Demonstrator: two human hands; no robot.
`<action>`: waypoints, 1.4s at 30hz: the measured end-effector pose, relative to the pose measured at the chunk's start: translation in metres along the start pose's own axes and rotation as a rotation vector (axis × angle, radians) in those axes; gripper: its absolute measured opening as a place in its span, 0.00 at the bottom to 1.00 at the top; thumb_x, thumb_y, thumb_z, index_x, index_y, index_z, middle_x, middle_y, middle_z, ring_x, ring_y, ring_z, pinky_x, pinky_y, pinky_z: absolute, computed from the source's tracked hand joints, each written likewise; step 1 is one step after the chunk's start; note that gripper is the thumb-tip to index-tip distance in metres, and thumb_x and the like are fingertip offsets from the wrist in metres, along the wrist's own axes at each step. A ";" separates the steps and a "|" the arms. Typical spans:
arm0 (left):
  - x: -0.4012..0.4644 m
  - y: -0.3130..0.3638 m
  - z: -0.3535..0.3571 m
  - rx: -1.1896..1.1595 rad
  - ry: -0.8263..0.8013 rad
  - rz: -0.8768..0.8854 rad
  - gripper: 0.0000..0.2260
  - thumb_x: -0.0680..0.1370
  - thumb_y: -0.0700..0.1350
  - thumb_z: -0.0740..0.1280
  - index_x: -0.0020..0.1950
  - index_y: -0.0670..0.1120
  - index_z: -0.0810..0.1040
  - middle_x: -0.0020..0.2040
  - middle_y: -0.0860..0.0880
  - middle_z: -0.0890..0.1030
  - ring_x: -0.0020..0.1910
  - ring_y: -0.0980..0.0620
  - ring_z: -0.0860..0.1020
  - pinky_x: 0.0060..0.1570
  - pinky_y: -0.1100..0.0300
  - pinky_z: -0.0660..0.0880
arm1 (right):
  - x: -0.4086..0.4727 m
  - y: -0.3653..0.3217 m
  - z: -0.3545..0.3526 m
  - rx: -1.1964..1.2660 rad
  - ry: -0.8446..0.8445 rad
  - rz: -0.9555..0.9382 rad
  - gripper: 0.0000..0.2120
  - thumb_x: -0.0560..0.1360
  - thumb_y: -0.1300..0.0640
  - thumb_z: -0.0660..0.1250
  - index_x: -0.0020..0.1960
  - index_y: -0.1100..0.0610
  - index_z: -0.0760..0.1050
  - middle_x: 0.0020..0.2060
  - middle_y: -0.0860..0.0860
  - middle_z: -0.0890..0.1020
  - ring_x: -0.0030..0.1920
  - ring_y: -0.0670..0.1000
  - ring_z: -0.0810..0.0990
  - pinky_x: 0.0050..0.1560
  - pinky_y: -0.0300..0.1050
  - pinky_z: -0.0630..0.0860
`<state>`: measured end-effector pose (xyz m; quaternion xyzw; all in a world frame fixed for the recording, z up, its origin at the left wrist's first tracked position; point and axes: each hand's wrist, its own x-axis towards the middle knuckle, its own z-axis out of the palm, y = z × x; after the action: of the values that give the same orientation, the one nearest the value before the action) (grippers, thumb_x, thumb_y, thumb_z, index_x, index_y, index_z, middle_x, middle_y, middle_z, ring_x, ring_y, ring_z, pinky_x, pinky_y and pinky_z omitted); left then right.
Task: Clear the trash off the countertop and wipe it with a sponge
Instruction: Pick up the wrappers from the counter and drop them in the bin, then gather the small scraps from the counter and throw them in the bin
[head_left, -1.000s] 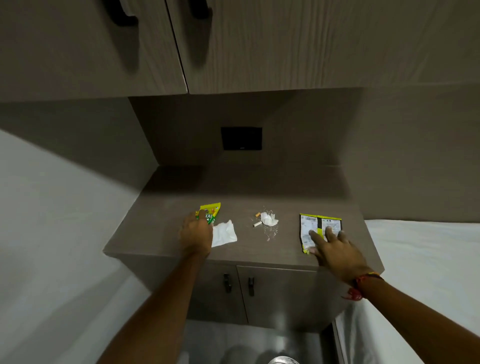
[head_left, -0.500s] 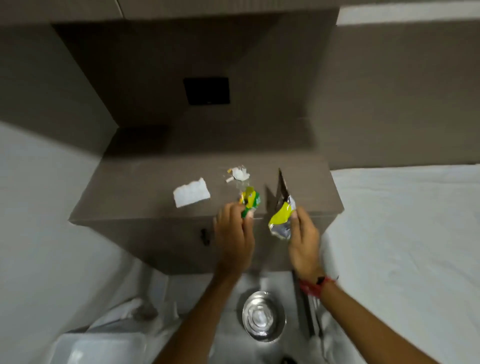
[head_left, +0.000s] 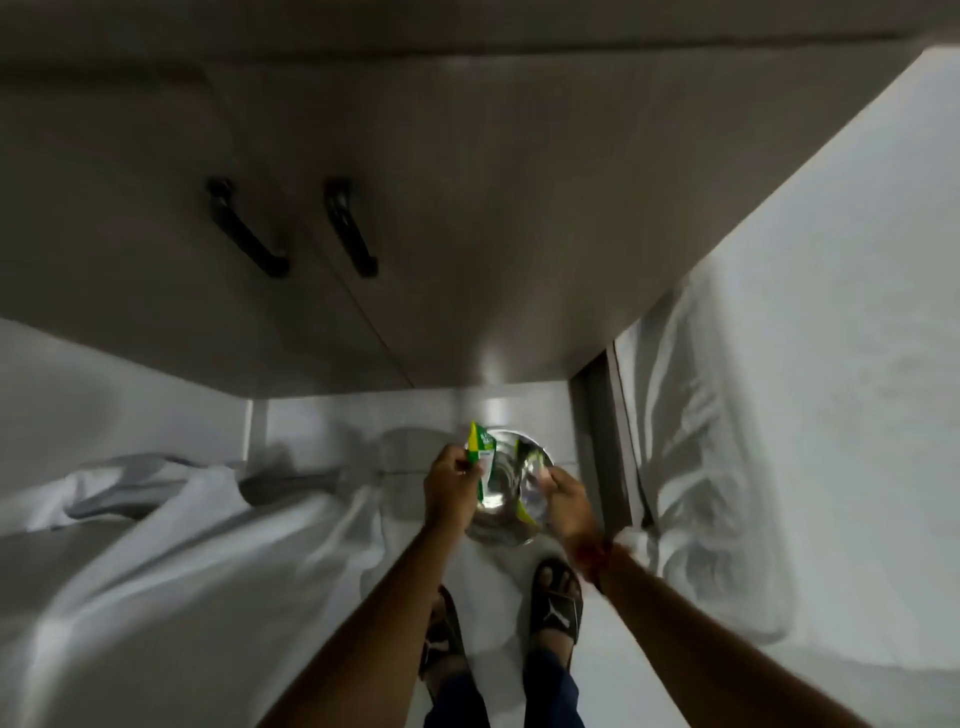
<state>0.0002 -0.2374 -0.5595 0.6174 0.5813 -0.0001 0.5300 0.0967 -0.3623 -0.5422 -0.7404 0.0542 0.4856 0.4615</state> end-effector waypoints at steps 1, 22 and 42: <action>0.016 -0.019 0.015 0.029 -0.034 -0.051 0.08 0.76 0.41 0.74 0.47 0.37 0.80 0.46 0.36 0.84 0.49 0.38 0.83 0.45 0.55 0.74 | 0.021 0.016 0.003 -0.006 -0.024 0.042 0.18 0.86 0.66 0.54 0.46 0.59 0.80 0.35 0.52 0.83 0.29 0.46 0.79 0.28 0.36 0.76; -0.110 0.243 -0.207 -0.044 0.520 0.911 0.05 0.80 0.44 0.64 0.54 0.49 0.78 0.44 0.52 0.83 0.40 0.55 0.80 0.43 0.63 0.77 | -0.150 -0.299 0.048 -0.641 0.055 -1.366 0.11 0.74 0.64 0.60 0.49 0.54 0.79 0.43 0.50 0.82 0.41 0.51 0.80 0.42 0.44 0.77; -0.089 0.381 -0.322 0.173 0.724 0.796 0.08 0.81 0.41 0.67 0.58 0.43 0.81 0.56 0.44 0.79 0.50 0.48 0.81 0.41 0.72 0.73 | -0.170 -0.495 0.079 -0.553 0.338 -1.318 0.09 0.79 0.57 0.68 0.57 0.56 0.83 0.51 0.53 0.80 0.48 0.49 0.80 0.54 0.41 0.79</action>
<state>0.0464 0.0002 -0.1138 0.7916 0.4458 0.3655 0.2025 0.2172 -0.0855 -0.1069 -0.7736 -0.4565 -0.0173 0.4393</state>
